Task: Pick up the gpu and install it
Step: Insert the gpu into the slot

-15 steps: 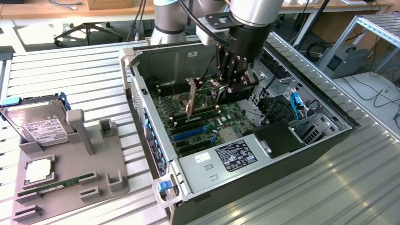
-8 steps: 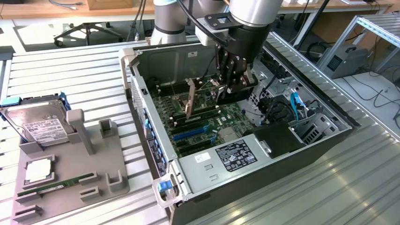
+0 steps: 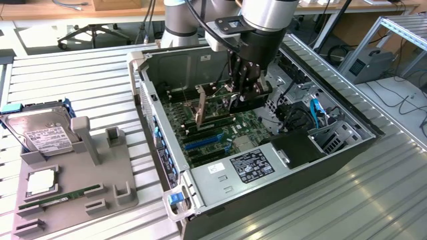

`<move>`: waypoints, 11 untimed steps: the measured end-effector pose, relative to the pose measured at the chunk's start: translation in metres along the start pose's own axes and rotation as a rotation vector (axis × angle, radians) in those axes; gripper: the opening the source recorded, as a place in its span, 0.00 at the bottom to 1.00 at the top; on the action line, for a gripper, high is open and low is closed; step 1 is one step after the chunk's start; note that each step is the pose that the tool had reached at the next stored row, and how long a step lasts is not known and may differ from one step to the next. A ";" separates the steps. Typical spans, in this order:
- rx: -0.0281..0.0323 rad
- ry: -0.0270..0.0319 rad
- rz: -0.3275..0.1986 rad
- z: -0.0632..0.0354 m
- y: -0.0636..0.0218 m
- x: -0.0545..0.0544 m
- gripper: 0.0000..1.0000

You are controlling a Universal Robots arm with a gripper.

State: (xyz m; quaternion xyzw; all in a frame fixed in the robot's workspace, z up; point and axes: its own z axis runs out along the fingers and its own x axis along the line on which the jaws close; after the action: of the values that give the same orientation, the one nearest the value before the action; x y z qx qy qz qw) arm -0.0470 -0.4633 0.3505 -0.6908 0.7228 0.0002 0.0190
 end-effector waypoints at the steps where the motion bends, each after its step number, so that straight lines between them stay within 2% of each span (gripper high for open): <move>1: 0.0000 0.0000 0.000 0.0000 0.0001 0.000 0.27; 11: 0.0000 0.0001 0.000 0.0009 0.0027 0.000 0.27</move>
State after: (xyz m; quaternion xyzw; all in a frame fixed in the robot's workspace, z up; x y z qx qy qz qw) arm -0.0497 -0.4633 0.3495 -0.6908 0.7228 0.0002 0.0190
